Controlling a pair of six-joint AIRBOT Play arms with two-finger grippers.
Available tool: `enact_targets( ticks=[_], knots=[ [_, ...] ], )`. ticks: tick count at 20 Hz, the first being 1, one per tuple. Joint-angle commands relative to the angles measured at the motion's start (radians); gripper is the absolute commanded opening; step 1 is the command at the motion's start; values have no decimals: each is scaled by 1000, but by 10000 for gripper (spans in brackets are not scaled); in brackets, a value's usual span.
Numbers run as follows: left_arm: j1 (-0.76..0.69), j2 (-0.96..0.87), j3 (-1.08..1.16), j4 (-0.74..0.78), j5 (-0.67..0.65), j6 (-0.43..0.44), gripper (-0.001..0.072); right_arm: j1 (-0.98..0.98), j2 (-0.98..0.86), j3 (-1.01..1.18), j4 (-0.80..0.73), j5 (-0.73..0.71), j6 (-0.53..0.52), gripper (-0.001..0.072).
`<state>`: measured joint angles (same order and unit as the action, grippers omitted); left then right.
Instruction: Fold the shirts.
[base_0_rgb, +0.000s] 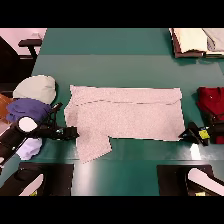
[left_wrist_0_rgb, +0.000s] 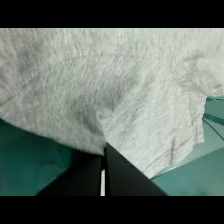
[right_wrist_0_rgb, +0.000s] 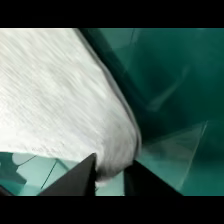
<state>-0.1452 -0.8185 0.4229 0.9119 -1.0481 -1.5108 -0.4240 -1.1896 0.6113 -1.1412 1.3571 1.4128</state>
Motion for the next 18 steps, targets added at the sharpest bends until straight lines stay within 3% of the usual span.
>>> enact_targets(
  ticks=[1, 2, 6, 10, 14, 18],
  knots=[
    [0, 1, 11, 18, -106, -1, 22, 81, 16, 46, 2, -35, -2, 63],
    [-1, 1, 23, 40, -151, -4, 21, 99, 38, 69, -34, -14, -1, 15],
    [-1, 105, 41, 68, -255, -45, 21, 142, 193, 116, -216, 125, -1, 15],
    [-1, 297, 64, 80, -331, -163, 21, 141, 363, 114, -219, 192, -1, 14],
    [-1, 236, 166, 160, -229, -157, 21, 143, 365, 173, -212, 150, 0, 14],
    [0, 7, 330, 222, -46, -88, 22, 219, 177, 344, -212, 79, 0, 13]
  ],
)
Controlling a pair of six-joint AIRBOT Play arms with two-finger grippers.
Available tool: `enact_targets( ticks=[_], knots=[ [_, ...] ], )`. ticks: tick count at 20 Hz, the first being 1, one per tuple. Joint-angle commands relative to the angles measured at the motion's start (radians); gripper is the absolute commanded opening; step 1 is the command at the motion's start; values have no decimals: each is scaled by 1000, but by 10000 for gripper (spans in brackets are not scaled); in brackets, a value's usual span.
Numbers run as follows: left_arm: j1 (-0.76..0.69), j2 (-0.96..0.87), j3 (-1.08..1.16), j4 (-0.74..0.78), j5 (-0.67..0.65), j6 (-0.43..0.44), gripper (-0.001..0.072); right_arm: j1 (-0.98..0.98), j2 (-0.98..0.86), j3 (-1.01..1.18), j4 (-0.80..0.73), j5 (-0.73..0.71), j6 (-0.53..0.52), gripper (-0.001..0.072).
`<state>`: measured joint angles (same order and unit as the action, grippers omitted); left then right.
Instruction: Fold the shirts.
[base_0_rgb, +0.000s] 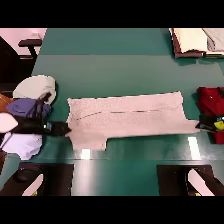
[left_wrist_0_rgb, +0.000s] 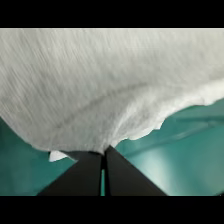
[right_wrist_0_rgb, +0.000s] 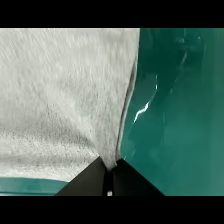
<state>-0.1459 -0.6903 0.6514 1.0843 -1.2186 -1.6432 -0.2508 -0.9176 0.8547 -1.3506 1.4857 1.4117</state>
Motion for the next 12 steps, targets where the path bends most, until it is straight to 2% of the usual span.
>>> enact_targets(
  ticks=[1, 3, 6, 10, 11, 12],
  knots=[
    [0, -197, 155, 49, 157, 58, 23, 72, -154, 148, -3, -74, 1, 14],
    [0, -352, 250, 53, 212, 83, 23, 113, -282, 250, 1, -101, 1, 15],
    [0, -536, 356, 61, 270, 104, 24, 140, -460, 391, 92, -111, 1, 16],
    [0, -654, 436, 61, 342, 106, 25, 139, -626, 539, 185, -119, 1, 17],
    [0, -656, 438, 60, 364, 106, 27, 139, -660, 572, 204, -111, 1, 114],
    [0, -656, 443, 60, 370, 106, 173, 138, -689, 601, 238, -101, -7, 371]
  ],
)
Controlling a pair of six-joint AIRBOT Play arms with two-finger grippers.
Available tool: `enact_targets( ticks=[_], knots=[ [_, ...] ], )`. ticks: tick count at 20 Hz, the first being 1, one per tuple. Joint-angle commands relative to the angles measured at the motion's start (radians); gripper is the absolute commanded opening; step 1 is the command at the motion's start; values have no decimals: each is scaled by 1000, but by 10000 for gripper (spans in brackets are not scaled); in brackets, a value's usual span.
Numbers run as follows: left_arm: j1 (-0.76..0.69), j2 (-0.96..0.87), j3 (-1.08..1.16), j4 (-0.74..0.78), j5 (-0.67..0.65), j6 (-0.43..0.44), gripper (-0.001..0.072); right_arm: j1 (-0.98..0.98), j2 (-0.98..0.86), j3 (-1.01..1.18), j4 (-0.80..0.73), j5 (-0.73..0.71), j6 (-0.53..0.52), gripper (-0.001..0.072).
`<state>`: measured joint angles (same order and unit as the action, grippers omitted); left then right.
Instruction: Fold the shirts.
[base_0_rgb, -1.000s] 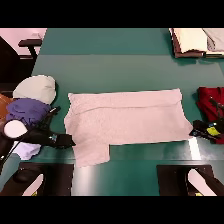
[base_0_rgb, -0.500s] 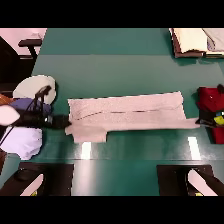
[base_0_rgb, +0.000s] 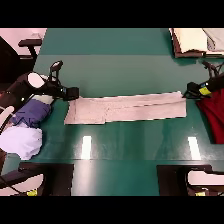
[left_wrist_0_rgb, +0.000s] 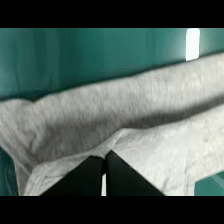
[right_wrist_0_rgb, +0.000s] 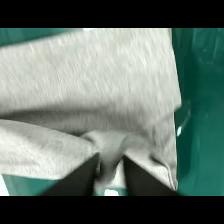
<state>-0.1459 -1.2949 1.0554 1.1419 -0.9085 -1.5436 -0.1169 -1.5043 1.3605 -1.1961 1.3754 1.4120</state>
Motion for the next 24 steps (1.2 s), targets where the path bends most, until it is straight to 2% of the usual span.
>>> enact_targets(
  ticks=[1, 2, 5, 6, 7, 8, 9, 13, 16, 17, 19, 20, 21, 24],
  knots=[
    [0, -50, 50, 3, 55, 6, 464, -7, -123, 120, 116, 25, -40, 433],
    [0, -48, 64, 3, 41, 6, 548, -23, -134, 135, 148, 43, -79, 433],
    [0, -46, 131, 2, -71, 7, 546, -91, -121, 113, 157, 85, -154, 458],
    [0, -46, 139, -9, -95, 7, 505, -127, -116, 81, 157, 94, -163, 487],
    [0, -46, 139, -27, -106, 7, 279, -162, -117, 50, 158, 95, -164, 545],
    [0, -46, 139, -49, -105, 8, 78, -199, -119, 10, 159, 84, -165, 562],
    [0, -46, 139, -76, -97, 10, 24, -228, -123, -26, 159, 76, -169, 562],
    [0, -46, 139, -146, -64, 7, 24, -264, -174, -124, 253, 62, -228, 559],
    [-1, -57, 138, -188, -61, 6, 24, -207, -224, -109, 288, 42, -228, 551],
    [-12, -62, 138, -188, -56, 6, 23, -175, -238, -93, 289, 40, -228, 489],
    [-63, -84, 137, -188, -28, 6, 23, -115, -258, -58, 287, 30, -229, 282],
    [-103, -100, 137, -188, -3, 6, 23, -90, -259, -43, 285, 21, -229, 129],
    [-141, -120, 137, -189, 27, 6, 23, -71, -251, -27, 287, 14, -236, 14],
    [-256, -220, 167, -211, 104, 6, 23, -52, -182, 34, 294, 27, -235, 14]
  ],
)
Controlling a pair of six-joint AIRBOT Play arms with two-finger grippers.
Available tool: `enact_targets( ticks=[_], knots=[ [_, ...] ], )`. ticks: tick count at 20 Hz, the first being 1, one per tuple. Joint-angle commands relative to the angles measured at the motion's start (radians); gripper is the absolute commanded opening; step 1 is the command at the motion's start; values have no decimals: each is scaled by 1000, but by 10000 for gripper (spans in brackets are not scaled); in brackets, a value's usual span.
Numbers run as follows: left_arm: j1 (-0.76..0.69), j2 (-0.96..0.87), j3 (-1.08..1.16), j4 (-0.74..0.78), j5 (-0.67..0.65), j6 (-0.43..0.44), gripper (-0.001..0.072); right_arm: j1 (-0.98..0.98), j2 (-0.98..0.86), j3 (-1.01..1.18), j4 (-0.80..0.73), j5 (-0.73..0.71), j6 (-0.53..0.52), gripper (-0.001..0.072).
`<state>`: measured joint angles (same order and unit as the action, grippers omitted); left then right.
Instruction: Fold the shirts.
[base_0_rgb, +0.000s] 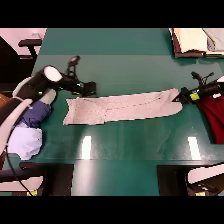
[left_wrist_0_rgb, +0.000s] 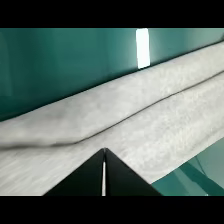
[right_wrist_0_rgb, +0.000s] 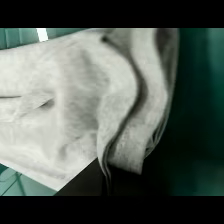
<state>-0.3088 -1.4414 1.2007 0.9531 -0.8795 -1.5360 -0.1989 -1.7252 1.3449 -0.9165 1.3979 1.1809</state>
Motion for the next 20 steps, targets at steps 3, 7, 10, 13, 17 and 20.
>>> enact_targets(
  ticks=[3, 7, 10, 13, 17, 20],
  knots=[
    [-190, -225, 151, -37, 51, -1, 23, 44, 149, 116, 145, 42, -1, 14],
    [-283, -384, 328, -51, 48, -9, 23, 129, 277, 182, 256, 45, 16, 14],
    [-315, -449, 399, -54, 41, -17, 22, 216, 325, 231, 278, 45, 36, 14],
    [-317, -466, 405, -56, 62, -38, 23, 309, 328, 281, 279, 43, 50, 14],
    [-317, -467, 405, -18, 73, -39, 23, 417, 328, 293, 296, 29, 51, 14],
    [-291, -447, 420, -10, 63, -34, 22, 481, 328, 294, 296, -2, 50, 14]
  ],
)
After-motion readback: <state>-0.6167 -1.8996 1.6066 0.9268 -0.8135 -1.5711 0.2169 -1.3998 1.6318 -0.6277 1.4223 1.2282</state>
